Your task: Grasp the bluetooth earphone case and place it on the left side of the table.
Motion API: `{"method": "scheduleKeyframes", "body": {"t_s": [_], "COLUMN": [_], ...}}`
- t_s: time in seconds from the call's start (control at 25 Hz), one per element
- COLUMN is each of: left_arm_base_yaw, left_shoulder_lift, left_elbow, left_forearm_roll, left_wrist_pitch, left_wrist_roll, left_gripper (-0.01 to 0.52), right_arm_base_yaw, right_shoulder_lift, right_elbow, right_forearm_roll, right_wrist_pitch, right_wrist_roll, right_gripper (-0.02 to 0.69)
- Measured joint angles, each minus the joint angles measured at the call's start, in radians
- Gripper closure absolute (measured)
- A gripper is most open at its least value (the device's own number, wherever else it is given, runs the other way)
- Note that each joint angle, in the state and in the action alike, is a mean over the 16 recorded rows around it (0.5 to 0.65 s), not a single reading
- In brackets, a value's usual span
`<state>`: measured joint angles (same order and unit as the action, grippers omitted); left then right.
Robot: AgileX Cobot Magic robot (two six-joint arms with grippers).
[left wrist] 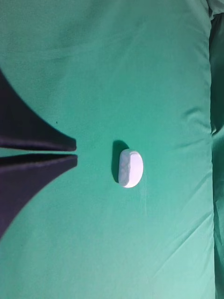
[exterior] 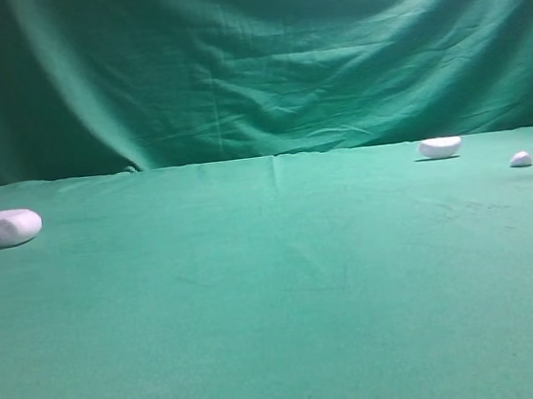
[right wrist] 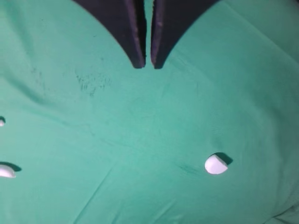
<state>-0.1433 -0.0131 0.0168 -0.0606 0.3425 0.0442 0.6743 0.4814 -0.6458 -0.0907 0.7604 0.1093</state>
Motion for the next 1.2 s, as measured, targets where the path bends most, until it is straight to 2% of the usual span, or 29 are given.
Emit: {"method": "scheduleKeyframes", "body": {"t_s": [0.24,0.6,0.76,1.2], "left_arm_base_yaw": [-0.001,-0.001,-0.001,-0.001], "left_shoulder_lift": [0.000,0.000,0.000,0.000], "left_elbow": [0.000,0.000,0.000,0.000], "left_forearm_roll": [0.000,0.000,0.000,0.000], "left_wrist_pitch": [0.000,0.000,0.000,0.000], "left_wrist_roll": [0.000,0.000,0.000,0.000], "left_gripper": [0.514,0.514,0.514,0.514], "right_arm_base_yaw": [-0.117,-0.415,-0.507,-0.564], "right_shoulder_lift": [-0.128,-0.370,-0.444,-0.493], "right_elbow": [0.115,0.431,0.553,0.672], "right_forearm_roll": [0.008,0.052,0.071,0.088], "right_wrist_pitch": [-0.099,-0.308,-0.362,-0.381], "right_wrist_roll": [-0.038,-0.054,-0.055,-0.056], "right_gripper": [0.665,0.665,0.665,0.665]}}
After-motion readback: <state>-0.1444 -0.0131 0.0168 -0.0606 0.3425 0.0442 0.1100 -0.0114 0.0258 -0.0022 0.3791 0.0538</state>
